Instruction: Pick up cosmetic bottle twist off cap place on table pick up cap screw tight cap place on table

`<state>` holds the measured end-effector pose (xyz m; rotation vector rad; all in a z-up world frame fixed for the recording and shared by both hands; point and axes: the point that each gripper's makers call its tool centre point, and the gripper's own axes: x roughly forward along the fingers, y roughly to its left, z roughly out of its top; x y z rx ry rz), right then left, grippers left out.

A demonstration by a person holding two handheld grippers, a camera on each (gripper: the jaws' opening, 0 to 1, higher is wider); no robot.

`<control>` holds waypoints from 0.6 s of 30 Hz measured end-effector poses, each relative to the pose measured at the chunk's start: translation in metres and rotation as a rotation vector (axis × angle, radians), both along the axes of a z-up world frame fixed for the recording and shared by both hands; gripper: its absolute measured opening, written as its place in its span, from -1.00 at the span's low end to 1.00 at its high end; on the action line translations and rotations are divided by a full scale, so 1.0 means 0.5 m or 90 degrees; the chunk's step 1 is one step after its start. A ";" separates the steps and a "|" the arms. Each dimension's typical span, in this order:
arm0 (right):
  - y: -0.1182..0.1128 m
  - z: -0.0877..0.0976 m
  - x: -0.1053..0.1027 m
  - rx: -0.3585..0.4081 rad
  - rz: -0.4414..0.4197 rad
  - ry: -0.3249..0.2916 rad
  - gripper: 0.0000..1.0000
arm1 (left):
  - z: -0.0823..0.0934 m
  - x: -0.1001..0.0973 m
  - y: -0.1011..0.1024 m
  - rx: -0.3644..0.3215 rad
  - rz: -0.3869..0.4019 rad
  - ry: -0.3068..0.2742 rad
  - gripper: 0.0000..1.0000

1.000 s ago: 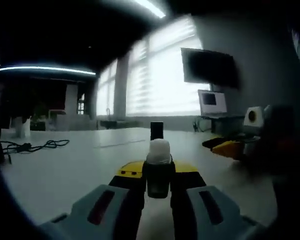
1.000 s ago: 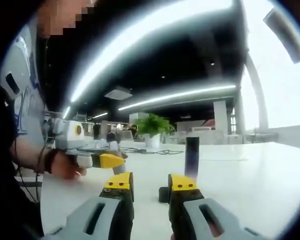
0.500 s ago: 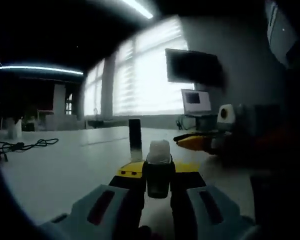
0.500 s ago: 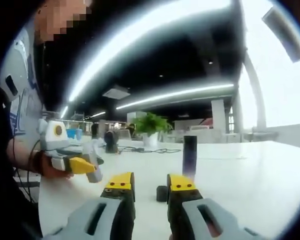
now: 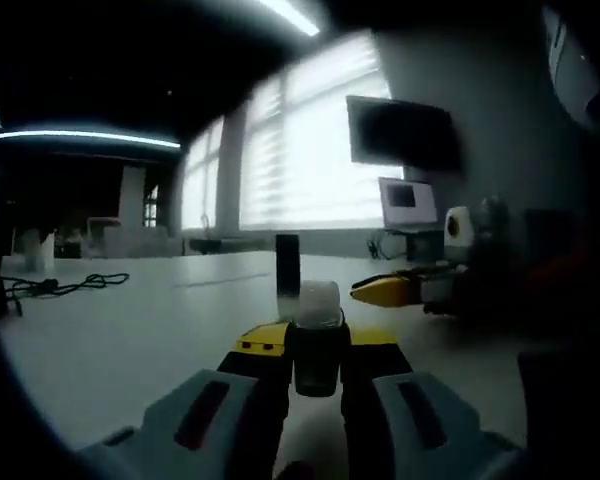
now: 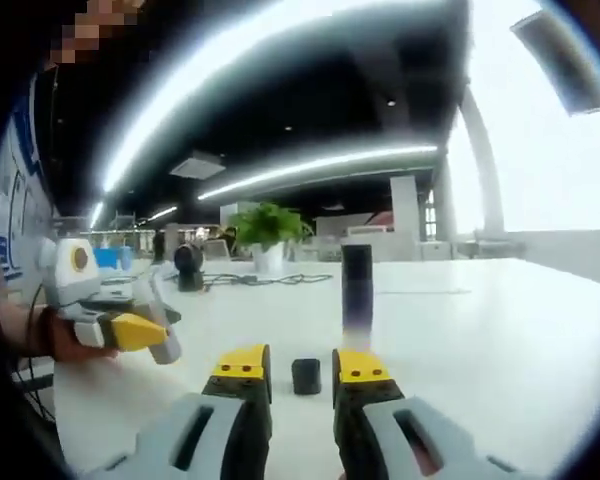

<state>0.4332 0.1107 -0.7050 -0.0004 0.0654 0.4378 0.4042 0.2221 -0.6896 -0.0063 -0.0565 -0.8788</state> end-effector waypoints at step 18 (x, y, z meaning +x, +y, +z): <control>0.027 -0.076 0.067 -0.094 -0.028 0.094 -0.72 | -0.010 0.010 0.008 0.009 0.013 0.009 -0.82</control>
